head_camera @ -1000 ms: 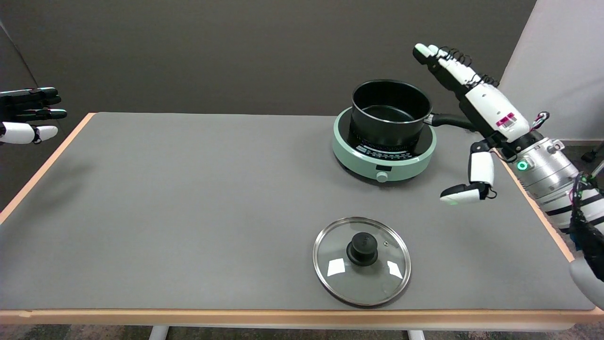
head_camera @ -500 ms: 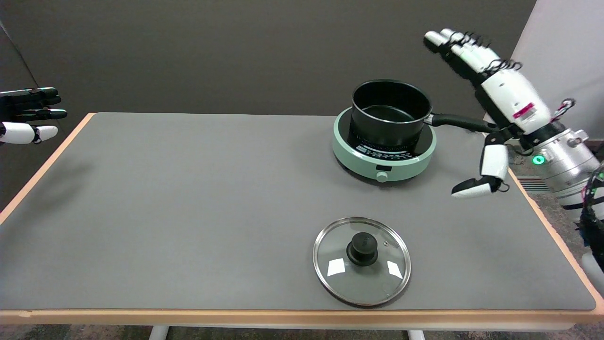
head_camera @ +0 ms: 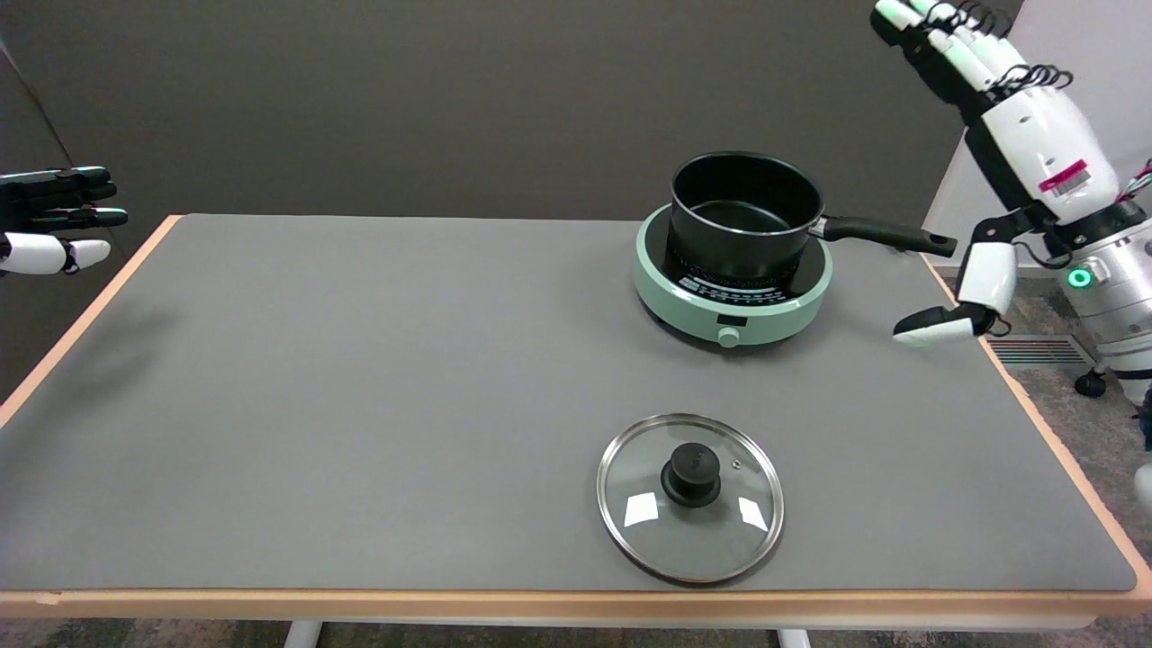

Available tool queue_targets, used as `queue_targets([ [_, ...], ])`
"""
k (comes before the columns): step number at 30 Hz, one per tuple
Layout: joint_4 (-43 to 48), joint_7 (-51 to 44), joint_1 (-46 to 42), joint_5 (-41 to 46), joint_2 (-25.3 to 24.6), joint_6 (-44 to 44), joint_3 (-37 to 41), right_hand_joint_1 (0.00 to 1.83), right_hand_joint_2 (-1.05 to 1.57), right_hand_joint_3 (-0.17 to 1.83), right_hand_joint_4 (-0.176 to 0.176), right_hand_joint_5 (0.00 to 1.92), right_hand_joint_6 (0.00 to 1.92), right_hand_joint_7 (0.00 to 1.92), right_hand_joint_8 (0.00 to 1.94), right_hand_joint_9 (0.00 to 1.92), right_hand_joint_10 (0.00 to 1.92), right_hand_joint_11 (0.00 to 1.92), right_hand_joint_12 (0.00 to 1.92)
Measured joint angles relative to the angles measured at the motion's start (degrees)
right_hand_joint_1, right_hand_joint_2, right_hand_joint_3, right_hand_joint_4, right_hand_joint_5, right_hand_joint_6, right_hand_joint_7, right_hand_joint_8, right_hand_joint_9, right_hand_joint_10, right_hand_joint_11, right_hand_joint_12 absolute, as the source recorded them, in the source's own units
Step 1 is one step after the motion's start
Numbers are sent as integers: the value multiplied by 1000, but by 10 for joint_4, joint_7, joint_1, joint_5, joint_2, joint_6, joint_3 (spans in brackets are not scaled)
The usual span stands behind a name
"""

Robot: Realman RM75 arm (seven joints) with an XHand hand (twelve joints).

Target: Pick up the pot lid.

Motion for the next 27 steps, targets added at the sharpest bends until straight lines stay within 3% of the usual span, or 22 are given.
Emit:
queue_targets([
  [11, 0, 8, 7, -2, 0, 8, 19, 1162, -928, 1181, 176, 46, 46, 46, 46, 46, 46, 46, 46],
  [12, 0, 8, 7, -2, 1, 9, 20, 1110, -714, 1150, 176, 127, 100, 149, 89, 146, 128, 114, 188],
  [13, 0, 9, 7, -2, 1, 9, 22, 770, 677, 946, 176, 649, 454, 817, 370, 792, 657, 554, 1108],
  [27, -11, 13, 11, -4, 4, 12, 37, 773, 674, 945, 176, 649, 459, 817, 371, 792, 655, 561, 1092],
])
